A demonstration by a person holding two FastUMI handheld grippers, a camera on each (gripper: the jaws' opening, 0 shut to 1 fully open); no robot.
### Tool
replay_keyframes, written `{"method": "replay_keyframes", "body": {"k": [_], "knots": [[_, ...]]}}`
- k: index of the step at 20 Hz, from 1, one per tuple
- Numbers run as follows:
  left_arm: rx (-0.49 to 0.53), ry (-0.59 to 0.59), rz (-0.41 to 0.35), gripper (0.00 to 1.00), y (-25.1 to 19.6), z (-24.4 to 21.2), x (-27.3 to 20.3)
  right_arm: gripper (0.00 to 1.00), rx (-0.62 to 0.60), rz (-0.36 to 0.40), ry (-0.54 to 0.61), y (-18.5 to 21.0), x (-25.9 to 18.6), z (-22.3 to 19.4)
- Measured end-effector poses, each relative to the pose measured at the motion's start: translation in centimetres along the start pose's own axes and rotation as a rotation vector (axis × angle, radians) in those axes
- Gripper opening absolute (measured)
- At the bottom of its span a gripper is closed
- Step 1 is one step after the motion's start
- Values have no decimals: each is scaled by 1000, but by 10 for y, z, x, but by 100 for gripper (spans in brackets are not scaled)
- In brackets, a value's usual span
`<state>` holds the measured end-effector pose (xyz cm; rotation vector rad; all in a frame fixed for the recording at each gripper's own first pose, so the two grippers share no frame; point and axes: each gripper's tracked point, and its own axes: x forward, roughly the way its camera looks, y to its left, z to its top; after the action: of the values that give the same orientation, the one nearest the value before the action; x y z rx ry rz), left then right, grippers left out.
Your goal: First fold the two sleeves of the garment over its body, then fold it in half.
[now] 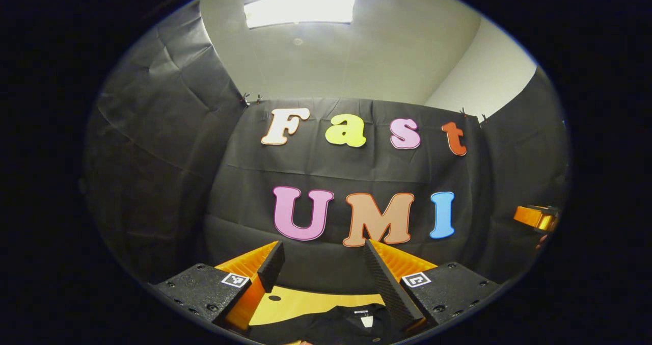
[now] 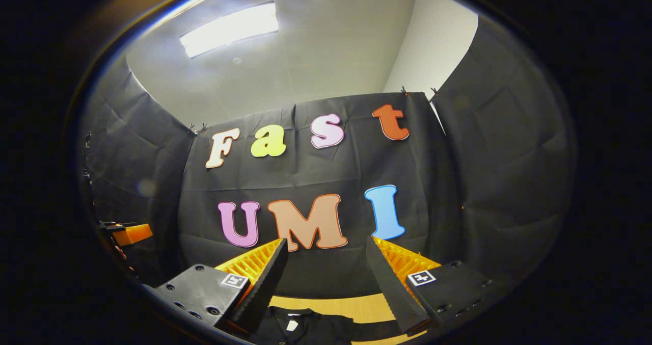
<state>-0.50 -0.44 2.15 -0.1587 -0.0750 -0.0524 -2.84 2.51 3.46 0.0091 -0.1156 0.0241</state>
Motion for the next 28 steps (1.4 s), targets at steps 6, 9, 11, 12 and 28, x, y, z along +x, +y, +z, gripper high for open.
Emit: {"method": "replay_keyframes", "body": {"k": [6,9,11,12,28], "knots": [[-68,30,-32,92,-13,-2,-6,97,21,-26,26,-7,-31,-7],[-84,32,-2,92,-3,2,-15,97,17,-75,31,-25,-42,-4],[-120,-4,25,92,7,12,-21,97,42,-81,23,-28,-49,1],[-135,-22,42,92,13,17,-24,97,52,-86,14,-31,-50,5],[-26,21,257,92,81,17,-51,97,-38,-126,113,-56,-45,-13]]}}
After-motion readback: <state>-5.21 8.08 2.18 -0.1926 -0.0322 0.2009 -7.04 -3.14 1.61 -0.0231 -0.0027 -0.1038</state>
